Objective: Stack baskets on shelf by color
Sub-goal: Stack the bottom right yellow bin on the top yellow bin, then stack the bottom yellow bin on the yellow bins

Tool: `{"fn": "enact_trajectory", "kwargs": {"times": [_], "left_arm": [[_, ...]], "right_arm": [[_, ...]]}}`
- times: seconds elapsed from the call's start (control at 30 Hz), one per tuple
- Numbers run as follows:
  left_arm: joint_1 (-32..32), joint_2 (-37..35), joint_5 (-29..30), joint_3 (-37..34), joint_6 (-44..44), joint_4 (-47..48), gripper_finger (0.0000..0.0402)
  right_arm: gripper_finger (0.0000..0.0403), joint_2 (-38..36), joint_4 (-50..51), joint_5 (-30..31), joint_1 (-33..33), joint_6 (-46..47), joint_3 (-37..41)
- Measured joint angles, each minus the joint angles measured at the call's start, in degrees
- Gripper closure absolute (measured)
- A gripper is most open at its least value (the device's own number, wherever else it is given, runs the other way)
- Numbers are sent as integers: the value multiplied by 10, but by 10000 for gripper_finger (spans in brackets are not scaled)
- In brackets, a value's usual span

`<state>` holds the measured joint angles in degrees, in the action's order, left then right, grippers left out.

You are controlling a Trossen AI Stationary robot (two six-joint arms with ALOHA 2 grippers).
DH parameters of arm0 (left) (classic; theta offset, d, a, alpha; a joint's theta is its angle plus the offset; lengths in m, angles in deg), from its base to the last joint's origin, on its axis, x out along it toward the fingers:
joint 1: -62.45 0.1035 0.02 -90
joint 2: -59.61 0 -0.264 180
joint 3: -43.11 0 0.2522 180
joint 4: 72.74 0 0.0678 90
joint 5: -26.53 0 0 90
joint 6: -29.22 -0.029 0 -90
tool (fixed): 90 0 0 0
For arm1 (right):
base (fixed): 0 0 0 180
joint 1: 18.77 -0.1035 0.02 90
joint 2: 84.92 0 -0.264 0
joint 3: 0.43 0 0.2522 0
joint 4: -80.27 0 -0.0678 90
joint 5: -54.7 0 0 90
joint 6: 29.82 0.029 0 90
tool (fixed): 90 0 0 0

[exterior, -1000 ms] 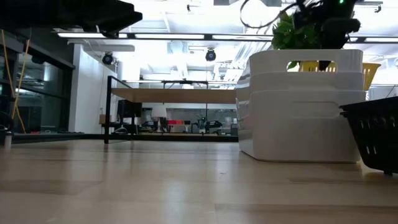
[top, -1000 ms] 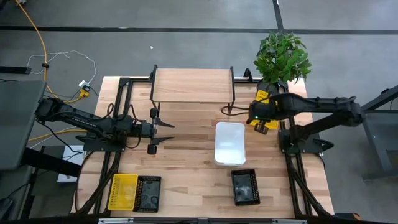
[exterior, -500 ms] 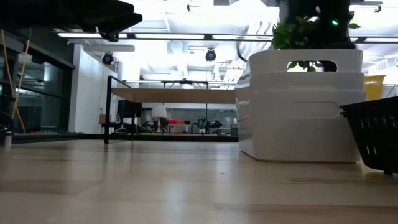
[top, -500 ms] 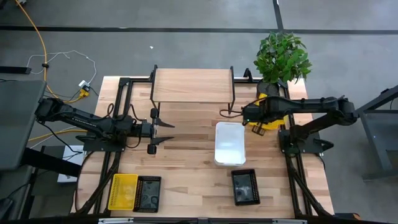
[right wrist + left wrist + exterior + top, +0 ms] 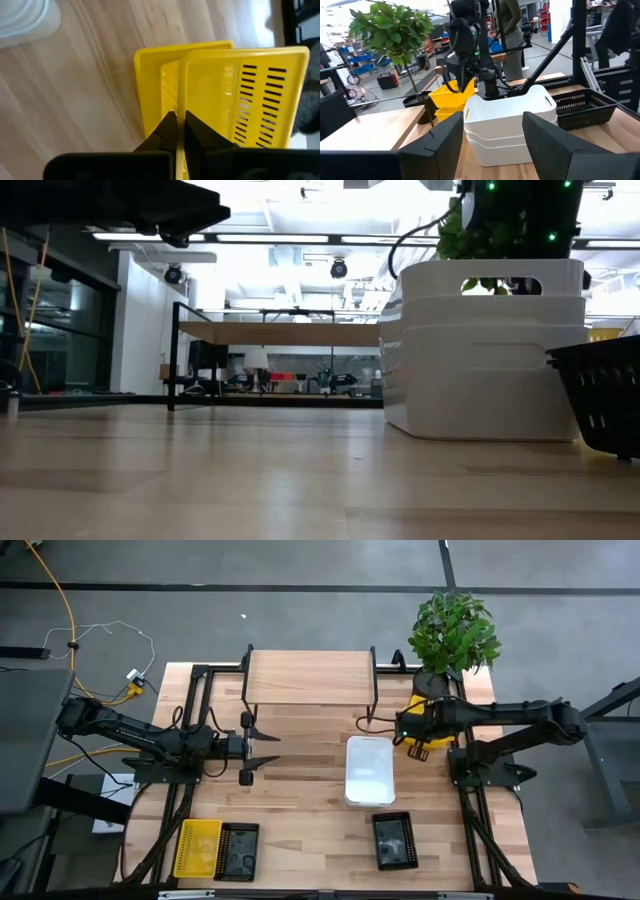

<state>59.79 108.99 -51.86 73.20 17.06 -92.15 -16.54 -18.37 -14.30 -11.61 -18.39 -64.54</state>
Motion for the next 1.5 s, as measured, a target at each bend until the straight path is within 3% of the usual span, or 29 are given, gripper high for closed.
{"fn": "enact_trajectory", "kwargs": {"times": [0.9, 1.03, 1.3, 1.5], "left_arm": [[0, 0, 11, 0, 32, 4, 209], [0, 0, 11, 0, 32, 4, 209], [0, 0, 10, 0, 32, 4, 209], [0, 0, 10, 0, 46, 4, 209]], "right_arm": [[398, 3, -47, -7, 0, 13, 38], [359, 3, -20, -12, 0, 45, 38], [233, 3, -12, -2, 0, 66, 38], [185, 3, -10, -23, -1, 84, 38]]}}
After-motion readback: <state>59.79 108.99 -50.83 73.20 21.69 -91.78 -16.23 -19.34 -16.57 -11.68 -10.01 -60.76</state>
